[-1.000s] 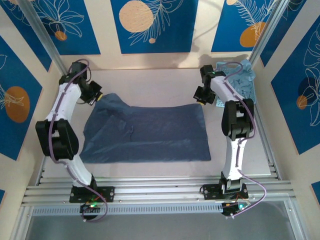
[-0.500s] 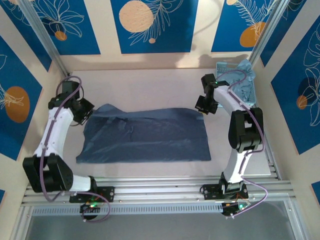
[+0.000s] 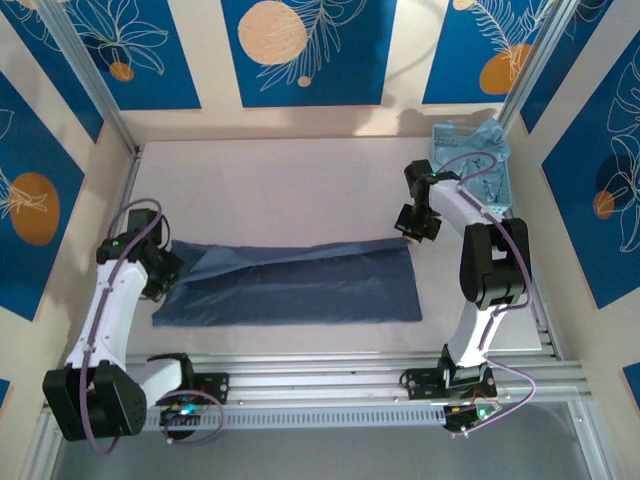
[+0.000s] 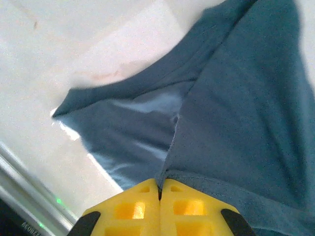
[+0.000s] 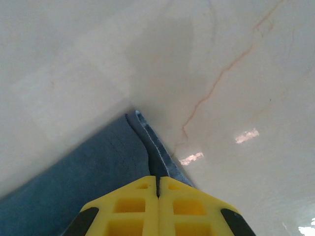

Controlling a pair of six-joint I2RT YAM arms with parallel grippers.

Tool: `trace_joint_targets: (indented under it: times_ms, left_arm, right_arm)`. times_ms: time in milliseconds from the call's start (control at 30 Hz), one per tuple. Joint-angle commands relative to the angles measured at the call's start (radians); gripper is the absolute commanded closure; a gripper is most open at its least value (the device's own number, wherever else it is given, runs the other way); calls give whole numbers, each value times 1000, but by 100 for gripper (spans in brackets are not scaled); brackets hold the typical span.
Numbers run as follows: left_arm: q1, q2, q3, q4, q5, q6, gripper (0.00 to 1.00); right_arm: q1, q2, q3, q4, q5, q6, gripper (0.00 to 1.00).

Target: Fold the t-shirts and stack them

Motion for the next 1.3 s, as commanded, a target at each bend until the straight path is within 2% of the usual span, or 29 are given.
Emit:
trace_joint_targets:
  times_ms: [0,267,567,1267]
  left_arm:
    - [15,-45,-56,-60,-10,-76,100]
    - [13,-154,-120,-135,-16,-131,100]
    - [12,-210,-215,-148,33,-166,100]
    - [12,-201,-229,-136,4,-155,100]
  right_arm:
    - [-6,-44,-29,-29,34,30,100]
    - [3,-54,-52,-36,33,29,100]
    - [36,-90,-108,-42,43,50,100]
    - [77,-172,-193,-80,80,64,100]
